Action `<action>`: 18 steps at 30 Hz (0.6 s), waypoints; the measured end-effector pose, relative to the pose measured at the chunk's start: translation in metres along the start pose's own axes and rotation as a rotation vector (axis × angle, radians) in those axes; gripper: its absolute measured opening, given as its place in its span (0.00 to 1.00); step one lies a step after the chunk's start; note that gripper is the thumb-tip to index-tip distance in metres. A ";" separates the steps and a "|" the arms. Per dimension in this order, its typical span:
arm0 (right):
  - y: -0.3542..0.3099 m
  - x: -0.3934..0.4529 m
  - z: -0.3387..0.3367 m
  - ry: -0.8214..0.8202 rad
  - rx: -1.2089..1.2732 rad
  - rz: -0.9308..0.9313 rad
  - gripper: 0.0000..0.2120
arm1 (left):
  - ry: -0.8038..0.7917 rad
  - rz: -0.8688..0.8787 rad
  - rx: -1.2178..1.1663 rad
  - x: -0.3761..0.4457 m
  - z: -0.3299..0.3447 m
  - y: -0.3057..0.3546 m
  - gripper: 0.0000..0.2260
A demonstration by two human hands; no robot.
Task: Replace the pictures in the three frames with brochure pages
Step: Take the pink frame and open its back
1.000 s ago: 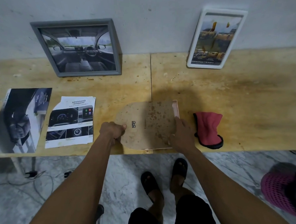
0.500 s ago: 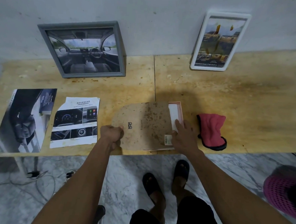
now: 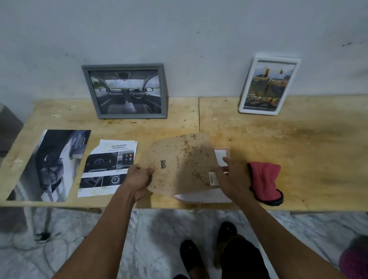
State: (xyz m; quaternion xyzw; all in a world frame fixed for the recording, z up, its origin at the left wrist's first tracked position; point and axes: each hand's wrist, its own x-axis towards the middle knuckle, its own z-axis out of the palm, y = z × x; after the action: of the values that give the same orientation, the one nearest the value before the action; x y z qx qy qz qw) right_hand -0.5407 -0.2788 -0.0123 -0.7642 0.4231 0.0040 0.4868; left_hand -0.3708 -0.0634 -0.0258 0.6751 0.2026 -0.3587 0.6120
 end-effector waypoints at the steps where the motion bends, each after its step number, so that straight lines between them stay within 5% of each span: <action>1: -0.008 -0.001 -0.002 0.008 0.076 0.010 0.22 | 0.001 0.002 -0.001 -0.002 0.006 0.003 0.10; 4: -0.021 0.004 -0.011 0.064 0.198 0.042 0.16 | 0.021 0.050 0.020 -0.002 0.029 0.013 0.15; 8: -0.029 0.033 -0.030 0.098 0.261 0.132 0.19 | 0.078 0.133 0.178 0.004 0.067 0.029 0.14; 15: -0.036 0.114 -0.040 0.125 0.170 0.206 0.26 | 0.158 0.171 0.542 0.047 0.109 0.057 0.48; 18: -0.037 0.148 -0.038 0.112 0.127 0.198 0.25 | 0.164 0.170 0.601 0.068 0.124 0.069 0.39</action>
State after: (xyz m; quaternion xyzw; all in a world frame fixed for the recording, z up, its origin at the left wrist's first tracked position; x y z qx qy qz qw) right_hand -0.4366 -0.3957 -0.0267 -0.6854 0.5225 -0.0174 0.5069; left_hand -0.3061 -0.2070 -0.0273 0.8669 0.0790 -0.2943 0.3946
